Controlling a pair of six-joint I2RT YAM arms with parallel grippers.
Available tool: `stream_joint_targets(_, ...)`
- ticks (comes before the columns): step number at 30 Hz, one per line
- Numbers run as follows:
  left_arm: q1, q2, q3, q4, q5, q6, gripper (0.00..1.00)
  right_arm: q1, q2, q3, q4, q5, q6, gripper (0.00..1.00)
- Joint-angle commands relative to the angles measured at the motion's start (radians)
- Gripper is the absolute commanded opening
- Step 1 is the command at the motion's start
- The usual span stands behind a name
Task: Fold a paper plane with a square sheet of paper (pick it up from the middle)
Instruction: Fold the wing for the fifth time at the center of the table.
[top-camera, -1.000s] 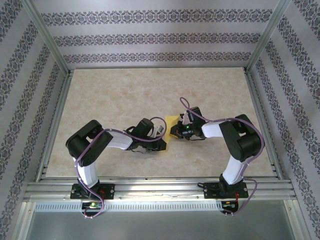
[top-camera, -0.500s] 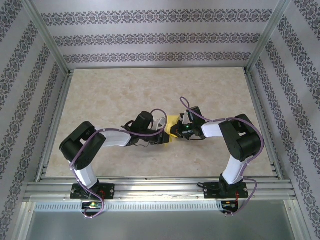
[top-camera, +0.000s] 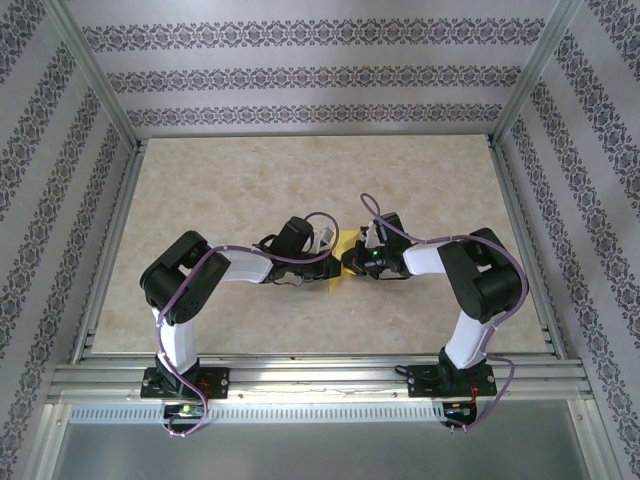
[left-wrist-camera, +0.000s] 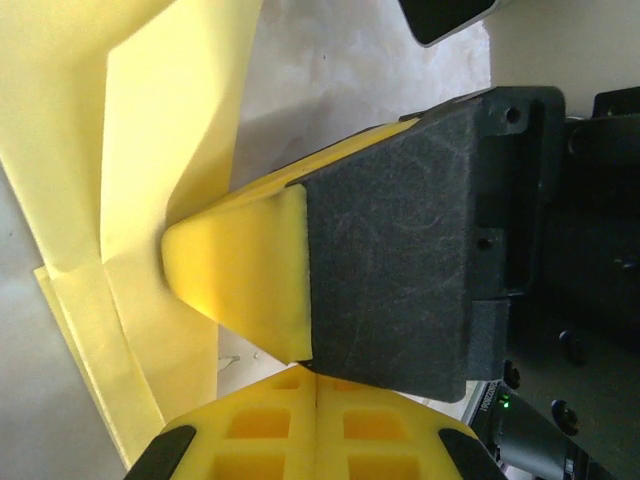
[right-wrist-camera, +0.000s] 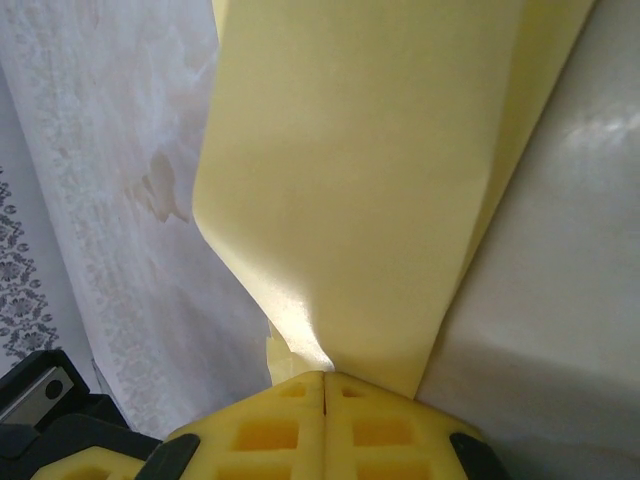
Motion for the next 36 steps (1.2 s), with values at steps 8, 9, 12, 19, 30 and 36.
stream_joint_targets(8, 0.009, 0.048, 0.046, -0.158, -0.047, 0.086, 0.00, -0.006, 0.019, 0.004, -0.011, 0.027, 0.007, 0.03)
stream_joint_targets(9, 0.009, 0.049, 0.047, -0.175, -0.054, 0.096, 0.00, -0.007, 0.017, 0.002, -0.012, 0.029, 0.007, 0.03)
stream_joint_targets(12, 0.009, 0.044, 0.030, -0.189, -0.082, 0.103, 0.00, -0.005, 0.012, -0.001, -0.007, 0.030, 0.013, 0.03)
stream_joint_targets(19, 0.007, 0.057, 0.002, -0.239, -0.114, 0.123, 0.00, -0.007, -0.033, 0.026, -0.026, 0.017, 0.018, 0.05)
stream_joint_targets(30, 0.007, 0.032, -0.078, -0.222, -0.138, 0.140, 0.00, -0.105, -0.205, 0.031, -0.096, 0.027, -0.069, 0.06)
stream_joint_targets(36, 0.007, 0.032, -0.072, -0.234, -0.114, 0.160, 0.00, -0.050, -0.125, 0.038, -0.105, 0.016, -0.108, 0.01)
